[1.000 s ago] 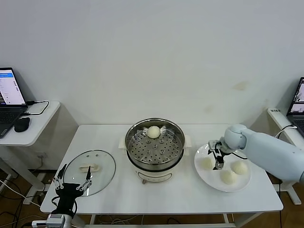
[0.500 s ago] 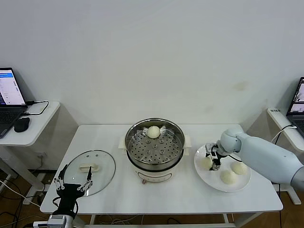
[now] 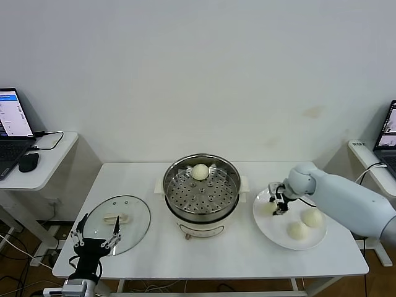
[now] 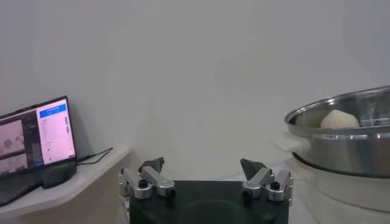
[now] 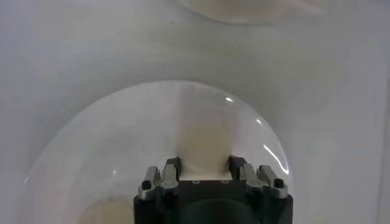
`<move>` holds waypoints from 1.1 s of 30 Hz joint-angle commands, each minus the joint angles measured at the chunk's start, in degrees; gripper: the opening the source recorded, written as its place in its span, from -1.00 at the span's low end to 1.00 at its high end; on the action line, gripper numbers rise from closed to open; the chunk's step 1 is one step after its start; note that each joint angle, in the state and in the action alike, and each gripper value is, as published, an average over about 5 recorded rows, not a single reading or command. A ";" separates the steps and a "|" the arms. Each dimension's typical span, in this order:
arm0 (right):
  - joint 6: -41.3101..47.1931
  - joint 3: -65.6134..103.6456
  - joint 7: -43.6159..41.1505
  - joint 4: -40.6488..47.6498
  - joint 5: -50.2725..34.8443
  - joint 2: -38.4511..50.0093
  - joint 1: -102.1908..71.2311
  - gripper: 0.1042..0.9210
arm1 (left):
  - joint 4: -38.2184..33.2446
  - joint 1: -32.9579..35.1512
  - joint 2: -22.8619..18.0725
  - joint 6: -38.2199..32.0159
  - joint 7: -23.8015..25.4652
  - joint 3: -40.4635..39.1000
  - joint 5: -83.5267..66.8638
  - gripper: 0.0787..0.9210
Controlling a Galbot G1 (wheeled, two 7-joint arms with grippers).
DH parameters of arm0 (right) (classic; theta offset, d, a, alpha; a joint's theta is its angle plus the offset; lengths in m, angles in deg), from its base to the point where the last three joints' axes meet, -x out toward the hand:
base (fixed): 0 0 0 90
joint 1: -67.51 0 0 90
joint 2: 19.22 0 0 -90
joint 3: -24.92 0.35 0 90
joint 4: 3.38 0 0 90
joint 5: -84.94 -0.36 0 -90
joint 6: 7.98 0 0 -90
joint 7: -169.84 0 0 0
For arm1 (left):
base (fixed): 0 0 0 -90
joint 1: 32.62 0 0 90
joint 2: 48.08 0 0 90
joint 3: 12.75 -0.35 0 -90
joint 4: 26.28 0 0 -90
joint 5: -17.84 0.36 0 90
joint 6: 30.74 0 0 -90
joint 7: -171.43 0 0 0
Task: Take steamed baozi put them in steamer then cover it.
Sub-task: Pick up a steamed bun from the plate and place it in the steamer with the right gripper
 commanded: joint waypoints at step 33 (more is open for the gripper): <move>24.25 -22.20 16.49 -5.37 -45.93 -32.77 28.18 0.03 | -0.17 -0.72 1.70 -0.52 -0.13 1.36 -1.13 0.77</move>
